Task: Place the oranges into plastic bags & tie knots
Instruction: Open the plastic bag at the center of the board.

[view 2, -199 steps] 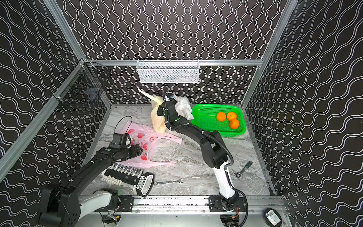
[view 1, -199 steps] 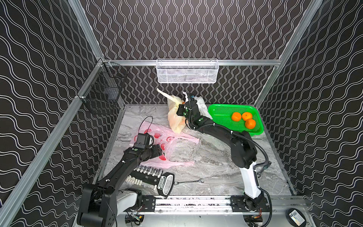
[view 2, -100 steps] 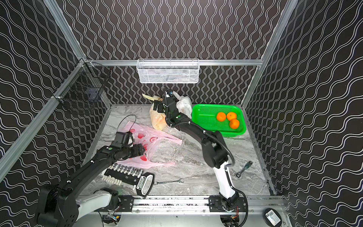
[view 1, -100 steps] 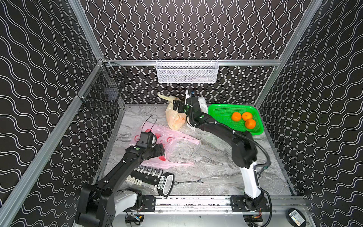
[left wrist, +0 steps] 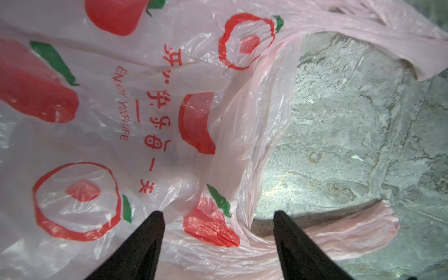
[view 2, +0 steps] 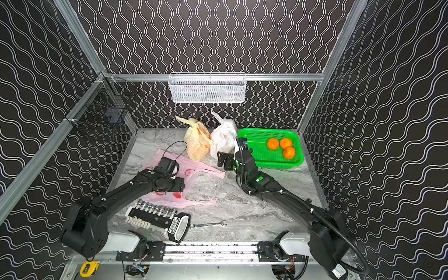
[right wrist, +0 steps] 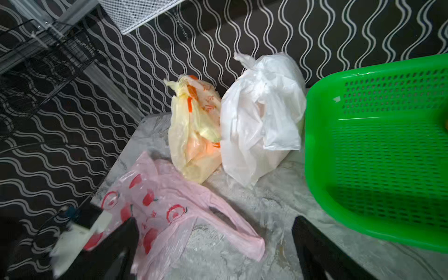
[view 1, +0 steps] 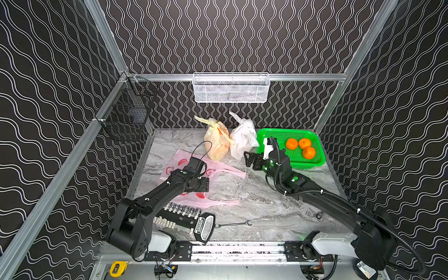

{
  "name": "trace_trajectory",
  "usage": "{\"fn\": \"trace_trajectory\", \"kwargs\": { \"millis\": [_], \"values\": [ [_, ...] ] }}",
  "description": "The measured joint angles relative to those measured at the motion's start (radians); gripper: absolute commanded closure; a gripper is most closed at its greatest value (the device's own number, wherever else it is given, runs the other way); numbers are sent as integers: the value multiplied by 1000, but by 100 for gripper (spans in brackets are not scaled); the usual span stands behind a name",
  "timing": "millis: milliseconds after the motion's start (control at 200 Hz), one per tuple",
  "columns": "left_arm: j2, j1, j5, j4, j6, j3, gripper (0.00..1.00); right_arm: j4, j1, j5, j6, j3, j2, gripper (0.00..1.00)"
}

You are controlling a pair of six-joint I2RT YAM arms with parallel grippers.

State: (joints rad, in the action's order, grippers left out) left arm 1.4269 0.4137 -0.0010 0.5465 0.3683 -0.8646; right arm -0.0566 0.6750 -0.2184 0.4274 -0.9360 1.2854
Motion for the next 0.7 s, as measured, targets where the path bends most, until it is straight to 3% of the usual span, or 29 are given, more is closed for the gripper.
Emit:
{"fn": "trace_trajectory", "kwargs": {
  "millis": [250,505,701],
  "values": [
    [110,0,40,1,-35,-31,35,127,-3,78,-11,33,-21,0],
    [161,0,-43,-28,-53,-30,53,150,6,191,-28,25,-14,0],
    [199,0,-66,-62,-52,-26,67,187,9,189,-14,21,-9,0]
  ]
}}
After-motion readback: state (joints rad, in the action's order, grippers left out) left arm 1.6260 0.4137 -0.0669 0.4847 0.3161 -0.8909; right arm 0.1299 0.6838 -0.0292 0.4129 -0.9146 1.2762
